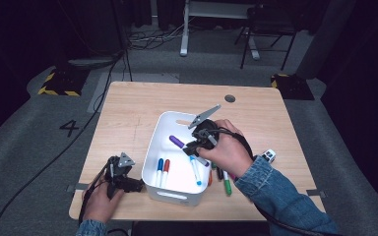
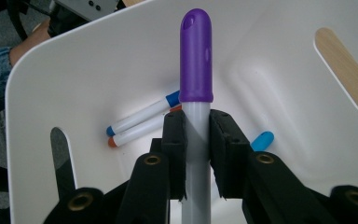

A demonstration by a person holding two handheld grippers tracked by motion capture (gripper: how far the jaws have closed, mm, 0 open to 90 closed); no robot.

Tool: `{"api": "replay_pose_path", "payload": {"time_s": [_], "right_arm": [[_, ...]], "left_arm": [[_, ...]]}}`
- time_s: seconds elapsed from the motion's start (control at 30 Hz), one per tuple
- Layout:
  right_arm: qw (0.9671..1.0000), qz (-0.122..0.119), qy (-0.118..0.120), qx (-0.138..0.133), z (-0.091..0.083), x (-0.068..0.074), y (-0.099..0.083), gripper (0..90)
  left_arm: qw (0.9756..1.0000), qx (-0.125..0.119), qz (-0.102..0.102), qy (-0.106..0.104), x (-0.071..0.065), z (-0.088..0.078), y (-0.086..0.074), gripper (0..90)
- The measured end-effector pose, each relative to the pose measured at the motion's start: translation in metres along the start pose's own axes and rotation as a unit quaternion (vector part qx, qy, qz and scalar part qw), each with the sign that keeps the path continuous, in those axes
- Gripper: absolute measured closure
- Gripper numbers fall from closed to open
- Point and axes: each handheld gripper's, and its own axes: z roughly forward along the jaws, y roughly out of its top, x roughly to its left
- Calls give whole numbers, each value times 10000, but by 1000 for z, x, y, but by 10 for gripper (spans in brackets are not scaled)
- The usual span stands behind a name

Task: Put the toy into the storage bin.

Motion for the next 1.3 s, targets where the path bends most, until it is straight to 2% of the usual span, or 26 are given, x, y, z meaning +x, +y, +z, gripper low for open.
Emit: {"api": "replay_pose_path", "payload": {"time_s": [0.03, 0.1, 0.17, 0.2, 0.47, 1.03, 1.07, 1.13, 1.23, 1.27, 1.3], "right_arm": [[10000, 39, -7, 56, 1, 1, -1, 771], [9999, -76, -38, 69, 5, 0, -2, 771], [9999, -23, -7, 123, 8, 2, -4, 771], [9998, -124, -42, 114, 10, 1, -5, 771], [9991, -246, -45, 354, 25, 8, -9, 771], [9957, -508, -74, 776, 47, 20, -14, 767], [9956, -555, -80, 750, 47, 20, -14, 736], [9966, -559, -77, 599, 48, 20, -15, 610], [9976, -585, -116, 338, 42, 20, -14, 558], [9983, -470, -118, 325, 38, 21, -13, 548], [9980, -589, -129, 190, 37, 19, -13, 541]], "left_arm": [[10000, 0, -1, 1, 0, 0, 0, 0], [10000, -1, -1, 1, 0, 0, 0, 0], [10000, 0, 0, 0, 0, 0, 0, 0], [10000, 0, 0, 1, 0, 0, 0, 0], [10000, 1, 0, 0, 0, 0, 0, 0], [10000, -4, 1, 4, 0, 0, 0, 0], [10000, 0, -1, 0, 0, 0, 0, 0], [10000, 0, 0, 0, 0, 0, 0, 0], [10000, -22, 44, 43, 0, 0, 0, 0], [10000, -22, 44, 43, 0, 0, 0, 0], [10000, -23, 44, 44, 0, 0, 0, 0]]}}
